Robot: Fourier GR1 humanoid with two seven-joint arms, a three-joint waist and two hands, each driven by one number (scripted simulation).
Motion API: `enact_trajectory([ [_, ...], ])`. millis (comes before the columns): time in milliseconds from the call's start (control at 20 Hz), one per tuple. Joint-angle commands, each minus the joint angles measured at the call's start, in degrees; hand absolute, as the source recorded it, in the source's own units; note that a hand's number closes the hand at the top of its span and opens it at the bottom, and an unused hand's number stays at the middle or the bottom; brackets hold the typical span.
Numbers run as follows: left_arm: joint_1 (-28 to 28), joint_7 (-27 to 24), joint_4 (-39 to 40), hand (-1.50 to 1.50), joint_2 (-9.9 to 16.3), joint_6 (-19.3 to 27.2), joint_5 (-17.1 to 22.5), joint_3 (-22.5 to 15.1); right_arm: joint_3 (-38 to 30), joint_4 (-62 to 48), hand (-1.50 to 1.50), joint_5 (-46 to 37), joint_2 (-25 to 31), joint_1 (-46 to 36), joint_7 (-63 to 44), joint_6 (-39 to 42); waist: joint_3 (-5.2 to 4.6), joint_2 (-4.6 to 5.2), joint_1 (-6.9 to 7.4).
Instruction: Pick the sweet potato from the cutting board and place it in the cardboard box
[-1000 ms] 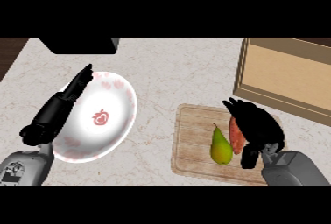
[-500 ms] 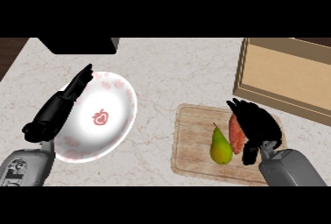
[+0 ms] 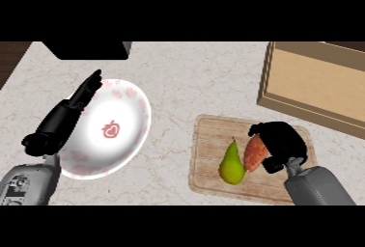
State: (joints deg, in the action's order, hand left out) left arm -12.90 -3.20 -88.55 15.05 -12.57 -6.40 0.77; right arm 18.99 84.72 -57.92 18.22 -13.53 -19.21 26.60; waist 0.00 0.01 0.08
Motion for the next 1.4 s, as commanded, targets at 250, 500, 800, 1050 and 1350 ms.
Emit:
enact_trajectory([
  [250, -4.0, -4.64, 7.09, 0.0, 0.38, -0.77, -1.38, 2.35, -0.49, -9.38, 1.5, -6.58, 1.62, -4.21, 12.43, -13.73, 0.01, 0.19, -0.09],
  [500, 2.41, 0.25, -2.43, 0.0, -0.85, -2.02, -0.28, 0.25, 2.66, -4.54, 1.5, -4.21, 1.29, -3.07, 21.34, -13.87, 0.06, -0.04, 0.62],
  [800, 0.73, -0.43, -0.41, 0.0, -0.95, -0.81, -1.28, 0.79, 7.13, 2.35, 1.5, 3.57, 2.94, -4.05, 41.92, -13.51, 0.04, -0.07, 0.17],
  [1050, 1.52, 0.52, -2.43, 0.0, -2.07, 0.14, -1.96, 0.23, 1.06, 9.09, 1.5, 6.05, 9.06, -2.32, 50.31, -18.55, 0.03, -0.23, -0.43],
  [1350, -2.05, -3.86, 6.02, 0.0, 1.25, -2.74, -0.61, 4.2, -7.46, 21.53, 1.5, 13.65, 8.18, -0.62, 44.2, -12.45, -0.04, -0.09, -1.03],
])
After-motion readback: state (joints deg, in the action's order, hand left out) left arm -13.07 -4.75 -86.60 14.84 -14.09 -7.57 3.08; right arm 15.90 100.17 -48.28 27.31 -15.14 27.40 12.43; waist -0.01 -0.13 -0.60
